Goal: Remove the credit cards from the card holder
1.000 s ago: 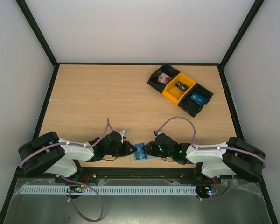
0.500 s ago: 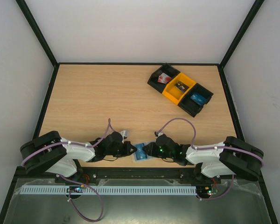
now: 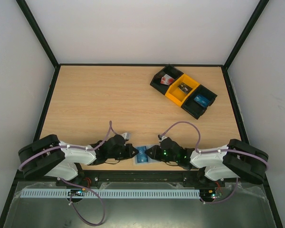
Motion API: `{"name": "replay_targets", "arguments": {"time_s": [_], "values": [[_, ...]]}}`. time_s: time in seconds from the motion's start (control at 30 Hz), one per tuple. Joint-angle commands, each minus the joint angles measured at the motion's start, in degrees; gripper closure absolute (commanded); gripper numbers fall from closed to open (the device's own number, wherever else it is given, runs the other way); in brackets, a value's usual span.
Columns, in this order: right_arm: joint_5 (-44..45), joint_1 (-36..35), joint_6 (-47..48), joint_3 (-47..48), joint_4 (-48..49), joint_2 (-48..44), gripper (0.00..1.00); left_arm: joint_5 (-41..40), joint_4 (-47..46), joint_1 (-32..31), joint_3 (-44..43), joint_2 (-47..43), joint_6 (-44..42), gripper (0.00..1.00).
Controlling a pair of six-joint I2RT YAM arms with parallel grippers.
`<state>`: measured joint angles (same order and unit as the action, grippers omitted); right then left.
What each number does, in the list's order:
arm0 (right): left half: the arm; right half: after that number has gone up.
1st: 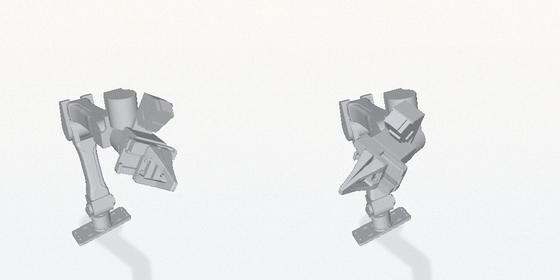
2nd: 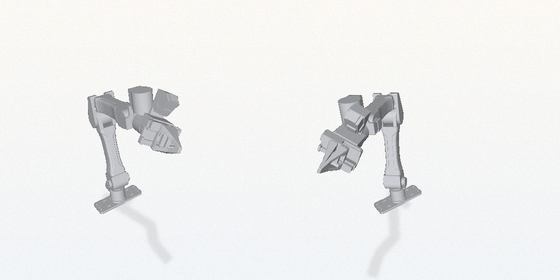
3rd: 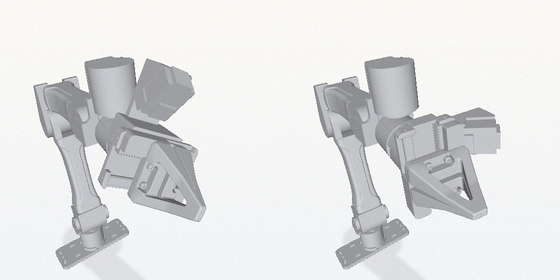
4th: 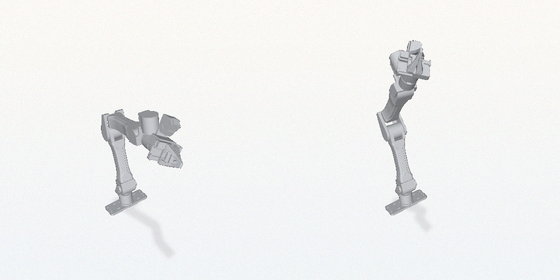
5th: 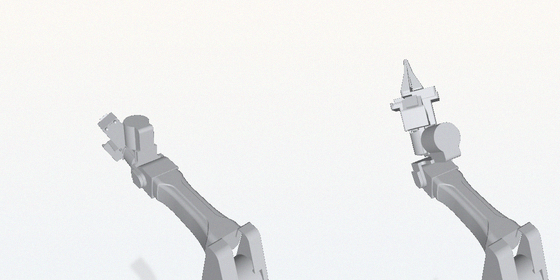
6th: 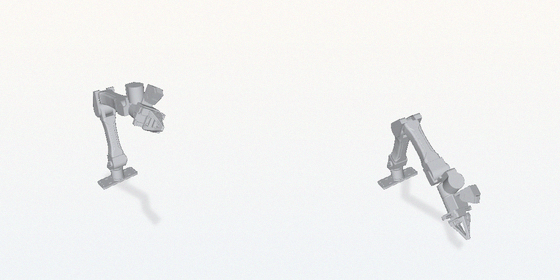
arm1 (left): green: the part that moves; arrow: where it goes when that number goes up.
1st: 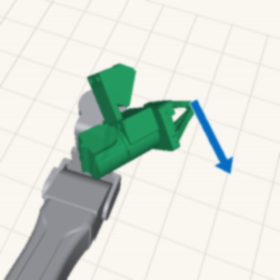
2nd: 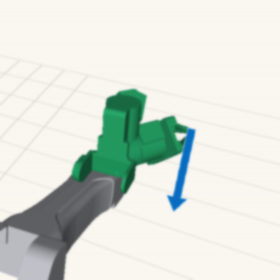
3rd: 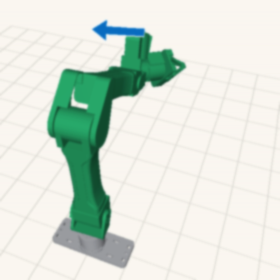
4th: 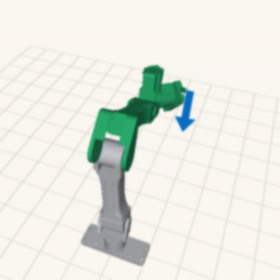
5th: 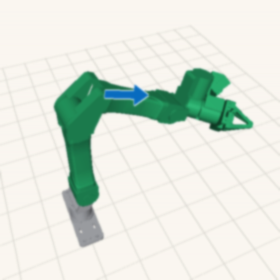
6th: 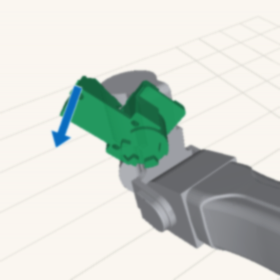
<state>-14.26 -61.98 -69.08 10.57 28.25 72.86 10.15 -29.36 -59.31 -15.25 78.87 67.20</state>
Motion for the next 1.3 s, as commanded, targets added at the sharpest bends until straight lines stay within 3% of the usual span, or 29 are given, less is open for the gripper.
{"name": "replay_targets", "arguments": {"time_s": [0.0, 0.2, 0.37, 0.73, 0.97, 1.07, 1.27], "values": [[0.4, -0.6, -0.97, -0.45, 0.69, -1.55, 0.85, -3.44, 8.57, -0.41, -0.42, -4.13, 0.35, 0.9], [3.44, -0.65, -0.15, -0.35, -7.7, -7.24, 0.84, -3.15, 8.59, -0.86, 0.64, -8.96, 1.89, 0.83], [3.3, -0.69, -0.4, -0.53, -7.67, -6.81, 0.83, -0.68, 2.23, -1.13, 2.11, -6.85, 3.12, 0.82], [2.3, -2.8, -1.55, -0.62, -1.99, -0.69, 0.85, 0.49, -2.91, -2.33, 1.99, 3.45, 4.29, 0.89], [5.09, -2.95, -1.96, -2.45, -1.84, -5.81, 0.97, -1.43, 0.22, -2.94, 1.57, 2.47, 4.12, 0.93], [5.64, -2.96, -2.24, -3.34, -1.98, -8.28, 0.98, -2.29, 1.56, -2.95, 1.67, 1.83, 3.78, 0.97], [6.85, -2.9, -2.88, -4.66, -2.82, -11.54, 0.98, -2.68, 2.28, -2.94, 1.67, 1.64, 3.13, 0.97]]}}
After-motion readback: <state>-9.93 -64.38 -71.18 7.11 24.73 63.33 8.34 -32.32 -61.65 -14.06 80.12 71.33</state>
